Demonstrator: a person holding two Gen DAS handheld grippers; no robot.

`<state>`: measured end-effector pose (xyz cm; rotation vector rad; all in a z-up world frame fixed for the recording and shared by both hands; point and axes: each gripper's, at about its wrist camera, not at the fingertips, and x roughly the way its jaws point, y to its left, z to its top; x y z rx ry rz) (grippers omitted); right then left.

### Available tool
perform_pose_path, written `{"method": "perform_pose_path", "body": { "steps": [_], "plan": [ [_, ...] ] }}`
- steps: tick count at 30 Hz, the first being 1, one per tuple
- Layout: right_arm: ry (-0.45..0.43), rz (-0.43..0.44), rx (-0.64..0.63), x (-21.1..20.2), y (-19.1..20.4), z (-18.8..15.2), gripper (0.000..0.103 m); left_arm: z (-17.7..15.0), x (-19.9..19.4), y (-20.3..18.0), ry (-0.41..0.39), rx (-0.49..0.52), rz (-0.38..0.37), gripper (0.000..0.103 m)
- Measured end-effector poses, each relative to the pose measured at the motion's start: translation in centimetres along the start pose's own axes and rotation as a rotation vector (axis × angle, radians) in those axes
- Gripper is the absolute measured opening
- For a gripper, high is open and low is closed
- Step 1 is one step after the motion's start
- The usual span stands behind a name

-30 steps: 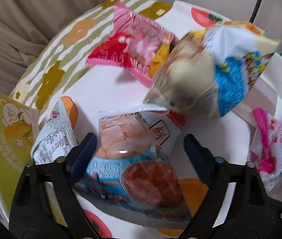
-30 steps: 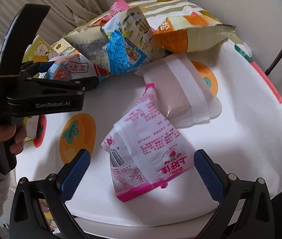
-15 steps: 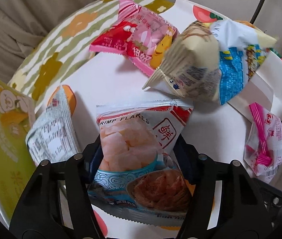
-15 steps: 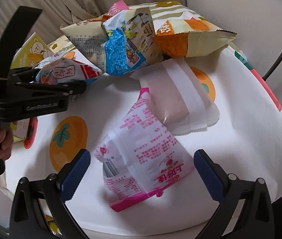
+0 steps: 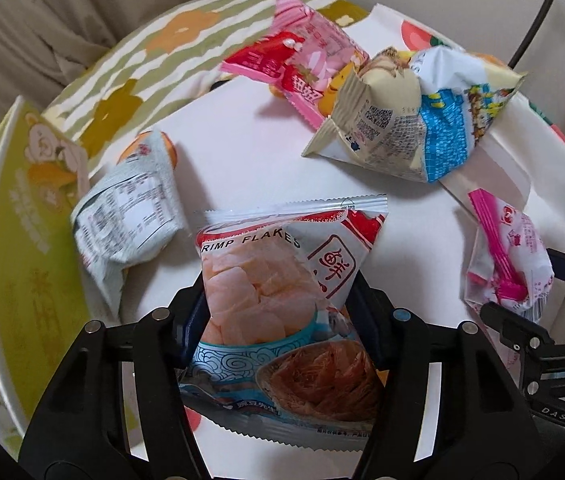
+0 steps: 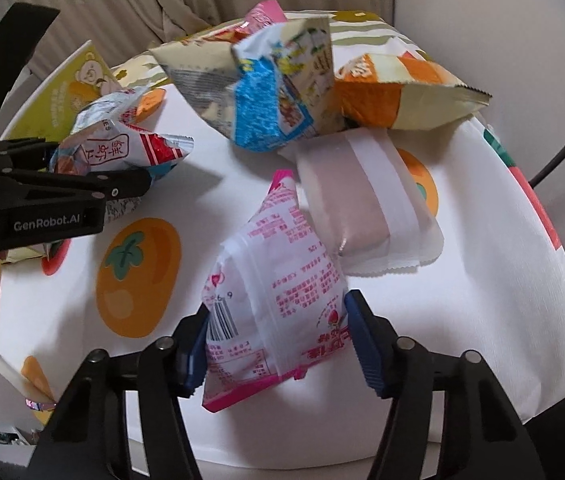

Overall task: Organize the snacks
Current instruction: 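Grasp the shrimp flakes bag with the left tool while the right grasps the pink-white bag, then lower both held bags into the green box and open both tools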

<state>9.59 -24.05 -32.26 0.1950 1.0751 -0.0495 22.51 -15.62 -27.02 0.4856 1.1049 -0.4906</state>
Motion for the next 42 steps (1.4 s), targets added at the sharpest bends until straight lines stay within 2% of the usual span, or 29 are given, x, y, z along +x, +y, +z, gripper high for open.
{"method": "perform_pose_path", "body": {
  "steps": [7,15,20,26,32,42],
  "plan": [
    [-0.043,0.036,-0.054,-2.7,0.8,1.4,0.055,-0.4,-4.2,0.2,-0.056,-0.071,-0.001,0.058],
    [-0.113,0.07,-0.134,-6.8,2.6,4.1,0.055,-0.1,-11.1,1.9,-0.18,-0.17,0.0,0.058],
    [-0.17,0.102,-0.194,-9.1,4.9,6.1,0.055,-0.3,-15.7,4.4,-0.27,-0.232,0.032,0.058],
    [-0.22,0.154,-0.271,-11.1,8.9,9.2,0.055,-1.4,-19.2,9.5,-0.331,-0.316,0.088,0.058],
    [-0.253,0.208,-0.339,-11.8,14.9,12.6,0.055,-3.7,-20.4,16.4,-0.33,-0.42,0.131,0.058],
    [-0.246,0.26,-0.389,-9.5,24.6,16.6,0.055,-7.2,-18.3,27.5,-0.284,-0.499,0.182,0.058]
  ]
}}
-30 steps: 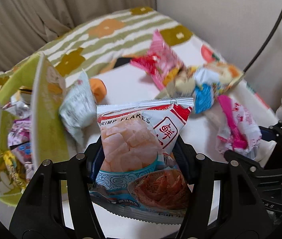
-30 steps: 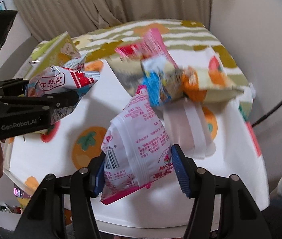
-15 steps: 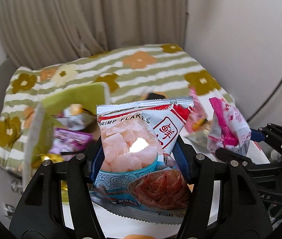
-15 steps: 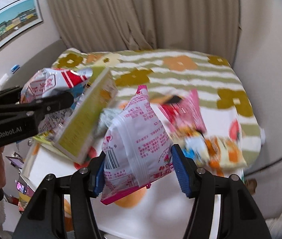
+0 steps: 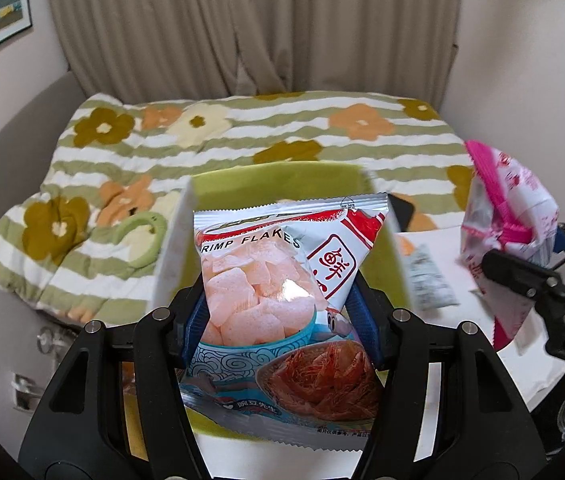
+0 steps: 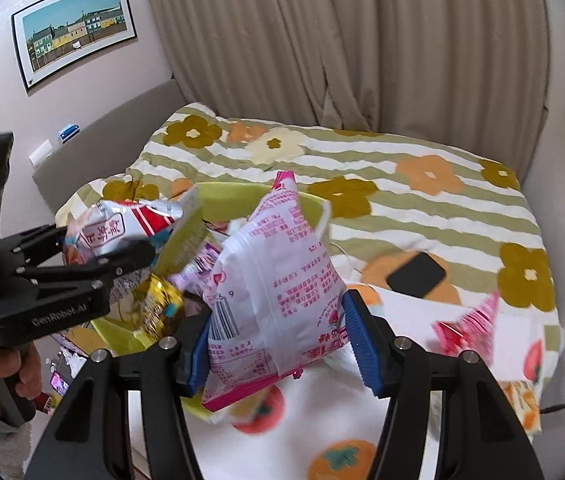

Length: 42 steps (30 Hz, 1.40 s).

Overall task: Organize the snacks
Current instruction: 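Lower both held bags into the green box and open both tools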

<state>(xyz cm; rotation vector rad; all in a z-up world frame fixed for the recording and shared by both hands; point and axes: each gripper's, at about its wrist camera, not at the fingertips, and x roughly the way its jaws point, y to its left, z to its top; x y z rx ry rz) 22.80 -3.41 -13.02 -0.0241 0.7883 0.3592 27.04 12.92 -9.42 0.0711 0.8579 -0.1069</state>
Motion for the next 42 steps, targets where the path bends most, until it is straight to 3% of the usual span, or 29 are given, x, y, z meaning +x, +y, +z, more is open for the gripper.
{"method": "perform_pose_path", "body": {
  "steps": [8,18,19,21,22,23,31,42],
  "plan": [
    [0.027,-0.041,0.041,4.8,3.3,2.0,0.055,2.1,6.0,4.8,0.05,0.023,-0.047,0.058],
    [0.093,-0.054,0.07,9.4,3.5,2.9,0.055,3.7,12.0,5.4,0.121,0.046,-0.081,0.058],
    [0.096,-0.052,0.069,9.7,3.4,2.9,0.055,3.7,12.3,5.3,0.124,0.048,-0.079,0.06],
    [0.103,-0.046,0.061,10.3,3.2,3.1,0.055,4.0,13.0,5.2,0.136,0.054,-0.071,0.074],
    [0.105,-0.043,0.058,10.5,3.1,3.3,0.055,4.1,13.3,5.1,0.14,0.056,-0.048,0.096],
    [0.111,-0.038,0.054,10.8,2.9,3.4,0.055,4.2,13.3,5.1,0.135,0.057,-0.019,0.103],
    [0.164,-0.011,0.037,12.4,1.9,3.8,0.055,3.4,12.4,6.2,0.149,-0.003,-0.041,0.103],
    [0.196,0.054,0.048,14.8,1.4,5.0,0.057,1.3,11.3,6.7,0.161,-0.042,0.03,0.103]
  ]
}}
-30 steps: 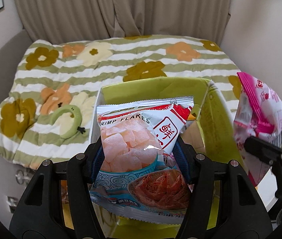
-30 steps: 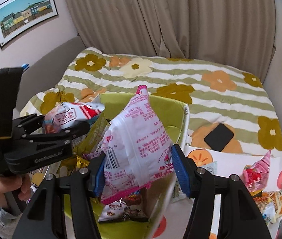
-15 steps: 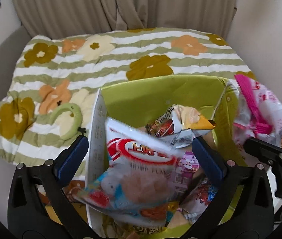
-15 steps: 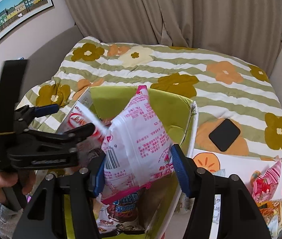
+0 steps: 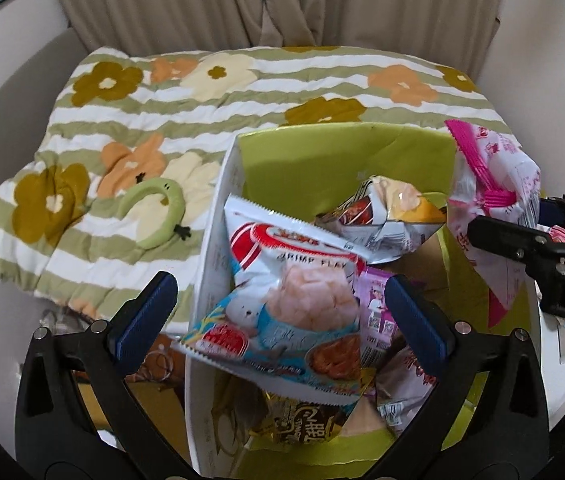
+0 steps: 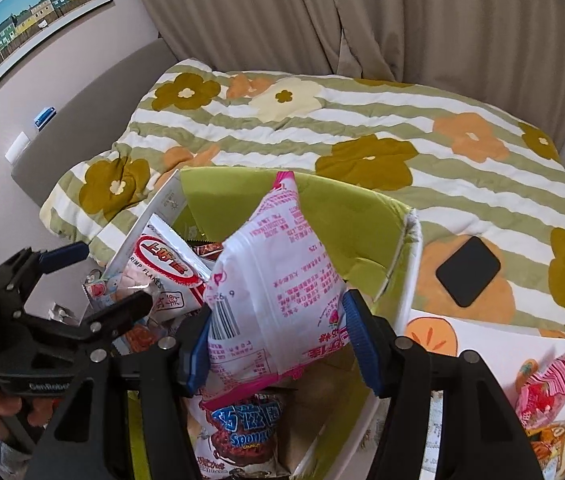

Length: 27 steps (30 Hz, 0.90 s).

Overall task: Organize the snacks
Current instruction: 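Lower both held bags into the green box and open both tools, then move both tools back from the box toward the remaining snack bags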

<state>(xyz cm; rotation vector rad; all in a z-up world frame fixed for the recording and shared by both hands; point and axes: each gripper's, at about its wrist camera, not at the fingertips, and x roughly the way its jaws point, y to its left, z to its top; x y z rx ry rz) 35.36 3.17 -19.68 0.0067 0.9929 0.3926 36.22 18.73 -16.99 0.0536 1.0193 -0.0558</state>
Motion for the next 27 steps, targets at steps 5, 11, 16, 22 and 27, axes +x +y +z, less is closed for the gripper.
{"method": "perform_pose_path", "body": {
  "steps": [5,11,16,22,27],
  "plan": [
    [-0.05,0.011,0.007,-0.5,-0.5,0.2,0.103,-0.8,-0.4,0.4,-0.002,-0.017,0.01,0.103],
    [-0.119,0.002,0.007,-2.1,-0.9,-0.2,0.103,-1.4,-1.3,0.1,-0.01,-0.016,0.019,0.103],
    [-0.138,-0.017,0.002,-3.1,-0.7,-0.8,0.103,-1.8,-2.4,-0.3,-0.024,0.0,0.029,0.103],
    [-0.158,-0.003,0.017,-5.3,-0.3,-1.8,0.103,-2.1,-4.7,-1.3,-0.06,0.031,0.029,0.103],
    [-0.202,-0.034,0.017,-7.9,0.4,-2.9,0.103,-2.4,-7.3,-2.0,-0.103,0.048,0.015,0.103]
  ]
}}
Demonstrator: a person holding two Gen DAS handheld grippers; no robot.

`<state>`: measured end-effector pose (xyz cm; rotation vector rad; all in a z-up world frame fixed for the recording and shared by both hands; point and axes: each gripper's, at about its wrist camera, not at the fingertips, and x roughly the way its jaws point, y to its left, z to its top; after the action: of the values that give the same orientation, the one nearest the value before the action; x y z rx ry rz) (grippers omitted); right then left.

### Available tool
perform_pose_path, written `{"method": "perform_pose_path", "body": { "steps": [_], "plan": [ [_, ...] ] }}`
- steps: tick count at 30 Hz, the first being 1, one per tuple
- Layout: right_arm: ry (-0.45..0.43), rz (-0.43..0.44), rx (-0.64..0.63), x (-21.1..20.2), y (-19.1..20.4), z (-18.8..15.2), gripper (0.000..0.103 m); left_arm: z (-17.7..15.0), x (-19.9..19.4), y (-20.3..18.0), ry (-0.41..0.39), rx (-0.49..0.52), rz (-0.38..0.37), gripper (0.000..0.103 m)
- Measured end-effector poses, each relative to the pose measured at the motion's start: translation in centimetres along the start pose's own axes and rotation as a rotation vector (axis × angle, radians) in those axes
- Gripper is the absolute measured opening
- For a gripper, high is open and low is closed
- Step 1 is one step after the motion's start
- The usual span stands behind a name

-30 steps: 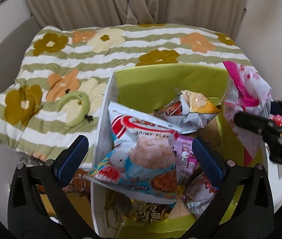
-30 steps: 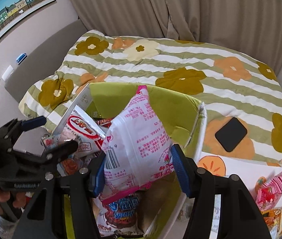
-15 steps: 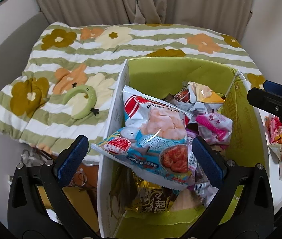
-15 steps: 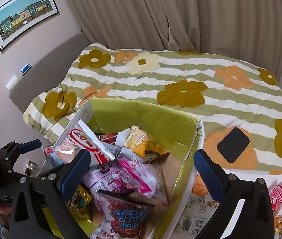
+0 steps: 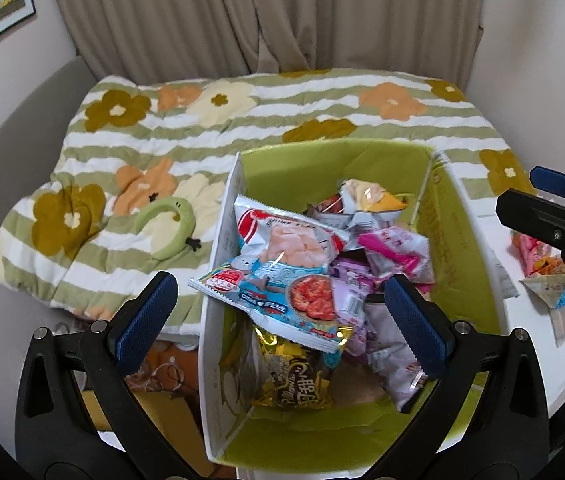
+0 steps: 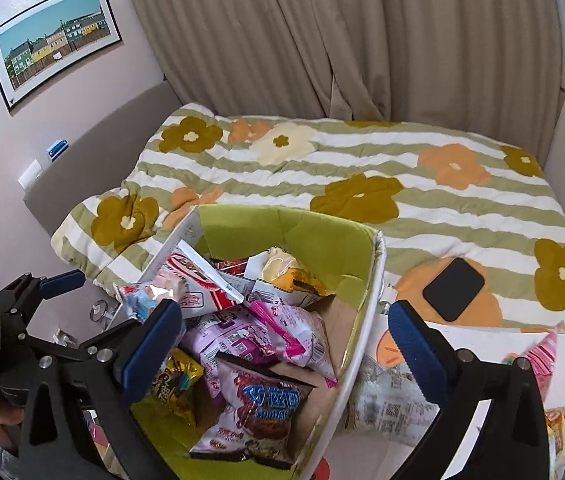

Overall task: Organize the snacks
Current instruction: 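Move both tools back from the box toward the remaining snack bags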

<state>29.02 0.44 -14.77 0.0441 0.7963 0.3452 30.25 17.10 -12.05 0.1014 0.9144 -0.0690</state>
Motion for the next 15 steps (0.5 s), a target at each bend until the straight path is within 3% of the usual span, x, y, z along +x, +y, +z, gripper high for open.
{"method": "perform_pose_path", "body": {
  "steps": [10,15],
  "plan": [
    [-0.091,-0.094,0.044,-6.5,0.2,-3.0,0.103,-1.4,-5.5,-2.1,-0.077,0.034,-0.06,0.103],
    [-0.115,-0.174,0.087,-9.8,-0.1,-5.6,0.103,-2.5,-7.4,-5.1,-0.096,0.094,-0.126,0.103]
  ]
}}
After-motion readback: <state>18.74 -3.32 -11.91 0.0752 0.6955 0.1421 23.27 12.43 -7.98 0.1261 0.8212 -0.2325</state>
